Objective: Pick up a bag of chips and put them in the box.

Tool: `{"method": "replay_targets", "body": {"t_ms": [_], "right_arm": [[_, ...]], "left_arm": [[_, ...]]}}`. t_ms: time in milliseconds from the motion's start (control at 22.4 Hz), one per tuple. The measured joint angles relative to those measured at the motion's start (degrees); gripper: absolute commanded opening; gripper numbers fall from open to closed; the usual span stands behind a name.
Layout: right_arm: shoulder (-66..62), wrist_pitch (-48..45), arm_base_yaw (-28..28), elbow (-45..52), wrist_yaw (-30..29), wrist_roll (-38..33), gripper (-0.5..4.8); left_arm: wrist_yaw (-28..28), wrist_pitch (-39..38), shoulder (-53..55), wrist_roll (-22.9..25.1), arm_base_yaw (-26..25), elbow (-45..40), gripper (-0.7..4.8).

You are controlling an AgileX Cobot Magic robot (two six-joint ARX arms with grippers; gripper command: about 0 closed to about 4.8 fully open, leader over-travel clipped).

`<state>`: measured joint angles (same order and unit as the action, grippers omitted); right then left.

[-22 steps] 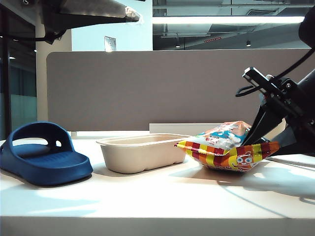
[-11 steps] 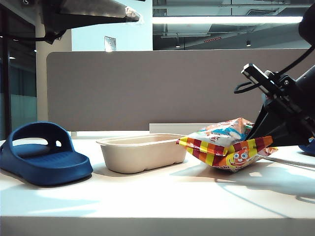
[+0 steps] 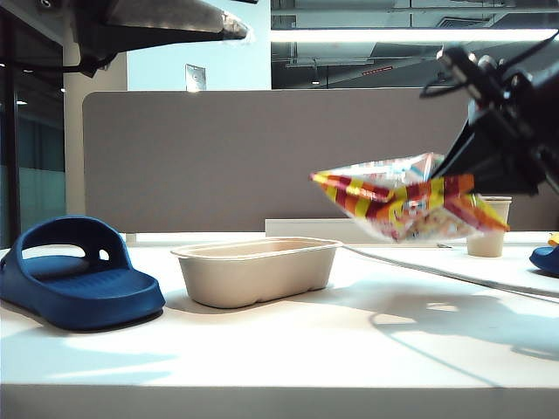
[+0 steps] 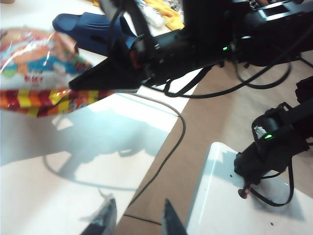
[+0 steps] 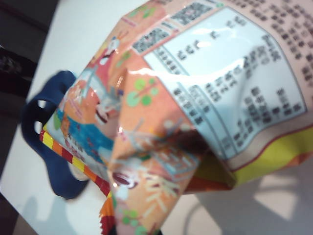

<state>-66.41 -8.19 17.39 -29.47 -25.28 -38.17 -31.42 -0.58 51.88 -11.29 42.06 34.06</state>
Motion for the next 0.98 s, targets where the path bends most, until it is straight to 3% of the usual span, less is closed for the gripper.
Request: {"method": "replay_targets", "body": {"t_ms": [223, 357, 759, 983], "right_arm": [[4.0, -1.9, 0.3, -0.3, -1.8, -3.1, 0.08], [4.0, -2.6, 4.3, -2.5, -1.3, -3.8, 0.09], [-2.0, -6.1, 19.4, -5.8, 20.3, -5.0, 0.08], [-10.1, -11.6, 26.6, -8.8, 27.5, -5.3, 0.08]], "left_arm": [[1.5, 0.0, 0.0, 0.6, 0.0, 0.0, 1.22], [2.1, 0.0, 0.0, 1.0, 0.0, 0.0, 1.22], [2.1, 0.0, -1.6, 1.2, 0.0, 0.0, 1.22], [2.1, 0.0, -4.9, 1.2, -0.1, 0.0, 1.22]]}}
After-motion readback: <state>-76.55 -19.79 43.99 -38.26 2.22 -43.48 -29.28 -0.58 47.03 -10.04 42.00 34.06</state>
